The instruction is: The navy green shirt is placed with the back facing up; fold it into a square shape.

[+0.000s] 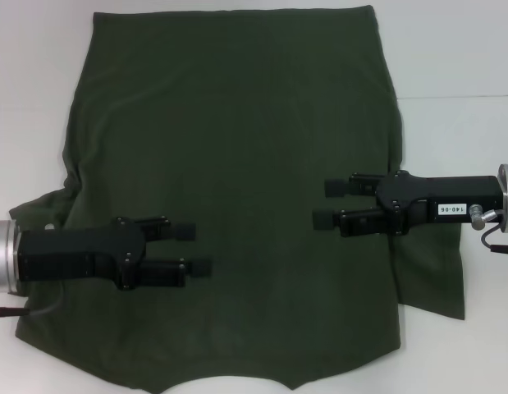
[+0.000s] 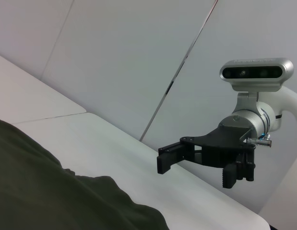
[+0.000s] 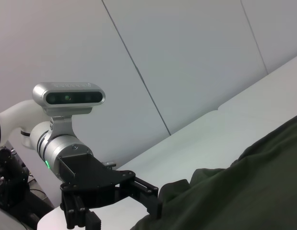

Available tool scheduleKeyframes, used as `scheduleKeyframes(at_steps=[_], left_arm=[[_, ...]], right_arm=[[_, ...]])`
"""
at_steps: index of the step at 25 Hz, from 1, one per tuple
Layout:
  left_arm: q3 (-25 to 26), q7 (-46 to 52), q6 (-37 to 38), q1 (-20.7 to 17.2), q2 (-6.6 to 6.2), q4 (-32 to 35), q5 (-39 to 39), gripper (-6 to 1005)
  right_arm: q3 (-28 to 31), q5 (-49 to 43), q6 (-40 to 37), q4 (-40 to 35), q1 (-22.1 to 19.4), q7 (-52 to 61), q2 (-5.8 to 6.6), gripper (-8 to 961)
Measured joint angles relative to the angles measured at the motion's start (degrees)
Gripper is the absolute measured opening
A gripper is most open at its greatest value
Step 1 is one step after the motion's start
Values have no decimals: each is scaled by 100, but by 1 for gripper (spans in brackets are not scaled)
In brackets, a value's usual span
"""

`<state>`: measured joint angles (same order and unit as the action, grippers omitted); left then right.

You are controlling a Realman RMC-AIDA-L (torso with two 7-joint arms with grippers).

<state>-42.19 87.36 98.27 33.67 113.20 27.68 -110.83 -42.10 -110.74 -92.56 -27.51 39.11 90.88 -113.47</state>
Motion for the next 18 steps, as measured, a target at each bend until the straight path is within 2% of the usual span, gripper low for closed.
scheduleKeyframes(at_steps=[18], left_arm=[[0, 8, 18, 8, 0, 0, 0, 874]], right_arm=[[0, 0, -27, 3, -9, 0, 8, 943]])
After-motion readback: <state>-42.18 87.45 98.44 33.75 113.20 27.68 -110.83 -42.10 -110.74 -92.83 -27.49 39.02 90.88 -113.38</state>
